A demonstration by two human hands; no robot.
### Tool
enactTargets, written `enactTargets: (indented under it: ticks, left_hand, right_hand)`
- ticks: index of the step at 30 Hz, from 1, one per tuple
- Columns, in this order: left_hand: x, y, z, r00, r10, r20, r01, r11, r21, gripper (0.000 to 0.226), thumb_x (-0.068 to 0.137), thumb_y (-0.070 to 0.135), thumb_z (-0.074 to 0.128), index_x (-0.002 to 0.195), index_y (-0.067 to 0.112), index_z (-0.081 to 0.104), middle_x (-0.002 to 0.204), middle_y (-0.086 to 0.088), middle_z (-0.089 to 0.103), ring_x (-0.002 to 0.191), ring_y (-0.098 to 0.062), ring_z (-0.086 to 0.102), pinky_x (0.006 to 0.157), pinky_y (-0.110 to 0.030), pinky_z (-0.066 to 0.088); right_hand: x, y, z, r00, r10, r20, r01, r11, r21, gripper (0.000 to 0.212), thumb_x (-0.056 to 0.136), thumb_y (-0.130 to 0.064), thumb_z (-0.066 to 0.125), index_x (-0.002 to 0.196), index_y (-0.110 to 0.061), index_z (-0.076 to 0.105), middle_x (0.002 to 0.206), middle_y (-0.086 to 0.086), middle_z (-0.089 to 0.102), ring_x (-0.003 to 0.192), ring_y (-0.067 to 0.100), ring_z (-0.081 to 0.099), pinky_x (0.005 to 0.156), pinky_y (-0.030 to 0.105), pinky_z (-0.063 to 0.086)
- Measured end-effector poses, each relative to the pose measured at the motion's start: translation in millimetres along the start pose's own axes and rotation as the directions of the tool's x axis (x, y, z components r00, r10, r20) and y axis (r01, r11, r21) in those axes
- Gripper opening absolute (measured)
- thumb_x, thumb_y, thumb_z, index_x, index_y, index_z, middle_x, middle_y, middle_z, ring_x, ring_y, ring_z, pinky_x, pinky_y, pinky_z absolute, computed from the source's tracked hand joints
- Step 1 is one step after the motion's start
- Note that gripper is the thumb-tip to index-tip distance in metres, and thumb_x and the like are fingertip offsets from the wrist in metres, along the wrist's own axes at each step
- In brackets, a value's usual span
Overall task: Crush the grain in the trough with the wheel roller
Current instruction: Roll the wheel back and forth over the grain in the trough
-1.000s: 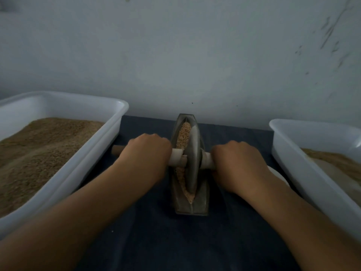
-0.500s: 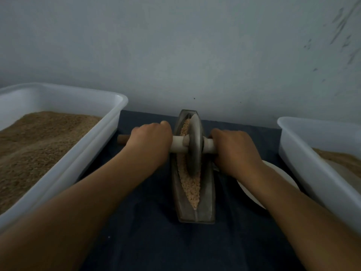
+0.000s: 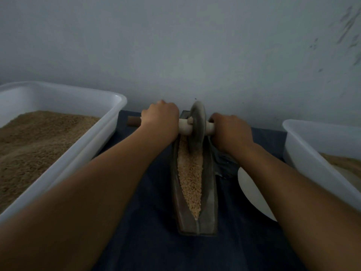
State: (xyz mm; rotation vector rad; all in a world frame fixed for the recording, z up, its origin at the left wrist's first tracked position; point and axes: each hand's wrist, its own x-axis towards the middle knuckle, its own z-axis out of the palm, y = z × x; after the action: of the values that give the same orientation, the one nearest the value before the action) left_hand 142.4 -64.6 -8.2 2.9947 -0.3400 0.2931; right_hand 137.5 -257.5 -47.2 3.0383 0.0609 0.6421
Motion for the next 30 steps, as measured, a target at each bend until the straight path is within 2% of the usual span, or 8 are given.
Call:
enactTargets:
  ticks: [5,8,12,17,21,23,26,30]
  left_hand:
    - [0.5,-0.9,10.1,0.998,0.039,-0.059,-0.031,0.991,0.133,0.031,0.089,0.013,0.062,0.119,0.009,0.053,0.12,-0.014,0.052,0.109,-0.032,0.053,0.08,-0.04,0.038]
    - [-5.3,-7.1,13.1,0.999,0.033,0.01,-0.034,0.991,0.129,0.028,0.089,0.015,0.062,0.117,0.012,0.057,0.114,-0.012,0.059,0.104,-0.031,0.058,0.077,-0.04,0.038]
    - [-17.6,-15.2,12.2,0.99,0.058,0.13,-0.076,0.987,0.141,0.03,0.087,0.019,0.065,0.114,0.01,0.059,0.104,-0.011,0.062,0.09,-0.027,0.058,0.081,-0.041,0.05]
    - [-39.6,-8.0,9.3,0.993,0.101,0.068,-0.114,0.97,0.217,0.029,0.082,0.026,0.071,0.106,0.014,0.059,0.076,-0.001,0.043,0.076,-0.021,0.047,0.068,-0.037,0.041]
    - [-60.4,-9.3,3.4,0.986,0.12,0.119,-0.145,0.962,0.232,0.031,0.083,0.023,0.07,0.11,0.012,0.058,0.096,-0.007,0.06,0.09,-0.025,0.059,0.073,-0.037,0.045]
    - [-72.1,-13.0,-0.3,0.979,0.13,0.155,-0.161,0.964,0.211,0.033,0.083,0.024,0.071,0.112,0.014,0.058,0.103,-0.006,0.062,0.095,-0.025,0.061,0.08,-0.038,0.05]
    - [-91.2,-16.1,-4.4,0.976,0.142,0.163,-0.171,0.967,0.186,0.032,0.084,0.024,0.07,0.112,0.017,0.056,0.106,-0.005,0.063,0.098,-0.025,0.061,0.084,-0.039,0.051]
    - [-110.4,-17.3,-13.0,0.979,0.161,0.122,-0.181,0.968,0.175,0.029,0.086,0.028,0.069,0.11,0.02,0.055,0.106,-0.003,0.062,0.098,-0.023,0.061,0.084,-0.038,0.049]
  right_hand:
    - [-2.0,-1.4,0.7,0.998,0.026,0.057,-0.025,0.999,-0.03,0.019,0.083,-0.029,0.065,0.101,-0.024,0.064,0.096,0.004,0.066,0.084,0.026,0.062,0.057,0.029,0.033]
    - [-7.1,-4.9,-4.3,1.0,-0.003,0.029,0.006,0.995,-0.102,0.012,0.084,-0.028,0.065,0.095,-0.022,0.065,0.094,0.005,0.067,0.082,0.027,0.063,0.057,0.028,0.033]
    - [-22.2,-13.8,-11.3,1.0,-0.02,-0.018,0.017,0.985,-0.169,0.007,0.083,-0.024,0.068,0.087,-0.018,0.066,0.09,0.008,0.068,0.081,0.031,0.065,0.058,0.029,0.034]
    - [-55.6,-13.8,-21.3,0.996,0.025,0.085,-0.017,0.996,-0.089,0.012,0.084,-0.025,0.067,0.083,-0.019,0.057,0.087,0.008,0.063,0.069,0.024,0.049,0.058,0.029,0.034]
    - [-81.5,-17.7,-36.0,0.996,-0.04,0.078,0.047,0.994,-0.097,0.02,0.082,-0.036,0.068,0.094,-0.022,0.06,0.087,0.006,0.063,0.073,0.027,0.054,0.059,0.031,0.033]
    - [-91.3,-20.5,-44.0,0.995,-0.065,0.074,0.073,0.991,-0.114,0.02,0.083,-0.037,0.067,0.095,-0.023,0.06,0.082,0.002,0.06,0.068,0.024,0.048,0.057,0.03,0.031]
    - [-107.1,-22.5,-53.8,0.995,-0.09,0.045,0.095,0.988,-0.12,0.021,0.083,-0.039,0.066,0.087,-0.026,0.049,0.074,-0.003,0.049,0.064,0.019,0.039,0.052,0.03,0.024]
    - [-122.7,-25.8,-66.7,0.992,-0.127,0.015,0.127,0.986,-0.106,0.029,0.084,-0.042,0.064,0.084,-0.028,0.039,0.076,-0.007,0.05,0.064,0.016,0.037,0.048,0.03,0.016]
